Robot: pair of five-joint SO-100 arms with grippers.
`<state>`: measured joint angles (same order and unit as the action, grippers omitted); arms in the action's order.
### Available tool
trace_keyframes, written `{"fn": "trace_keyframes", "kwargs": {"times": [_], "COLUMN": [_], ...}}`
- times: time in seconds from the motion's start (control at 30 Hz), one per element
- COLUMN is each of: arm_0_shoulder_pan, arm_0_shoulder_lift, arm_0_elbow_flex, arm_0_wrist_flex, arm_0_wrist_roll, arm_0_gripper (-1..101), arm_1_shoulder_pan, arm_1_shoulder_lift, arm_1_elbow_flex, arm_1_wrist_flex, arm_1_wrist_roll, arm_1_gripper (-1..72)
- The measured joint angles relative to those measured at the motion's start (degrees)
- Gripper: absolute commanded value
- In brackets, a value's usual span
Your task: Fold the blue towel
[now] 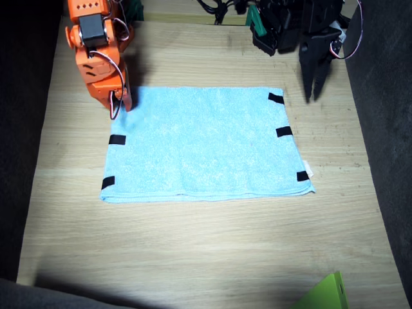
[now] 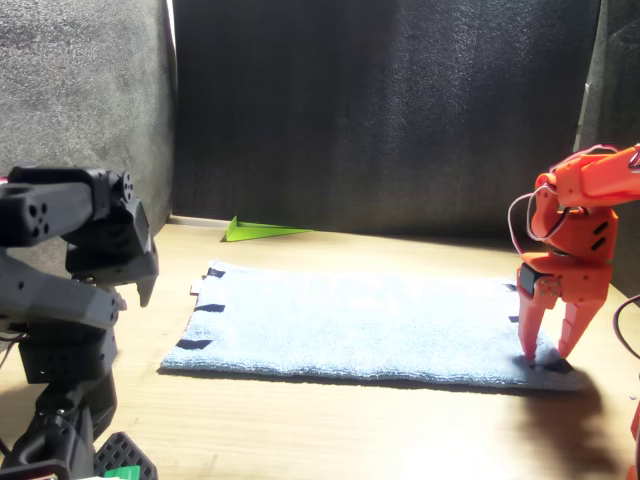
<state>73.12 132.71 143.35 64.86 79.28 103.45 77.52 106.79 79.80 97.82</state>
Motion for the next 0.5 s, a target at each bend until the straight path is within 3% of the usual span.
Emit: {"fn": "trace_keyframes", "kwargs": {"times": [0.3,0.5], "arm_0_shoulder_pan": [0.0,-0.09], "arm_0_shoulder_lift": [1.32,2.2], "arm_0_elbow_flex": [0.0,0.53], "arm_0_wrist_flex": [0.0,0.0], "arm_0_wrist_roll": [0.0,0.0], "arm_0_gripper": [14,14], "arm_1_shoulder_pan": [1.05,4.92], "arm_1_shoulder_lift": [2.55,5.45], "arm_1_elbow_flex": [1.67,1.76], "arm_1_wrist_flex": [-1.41,1.76], "arm_1_wrist_roll": [-0.53,-0.18], "arm_1_gripper": [0.1,0.1]}}
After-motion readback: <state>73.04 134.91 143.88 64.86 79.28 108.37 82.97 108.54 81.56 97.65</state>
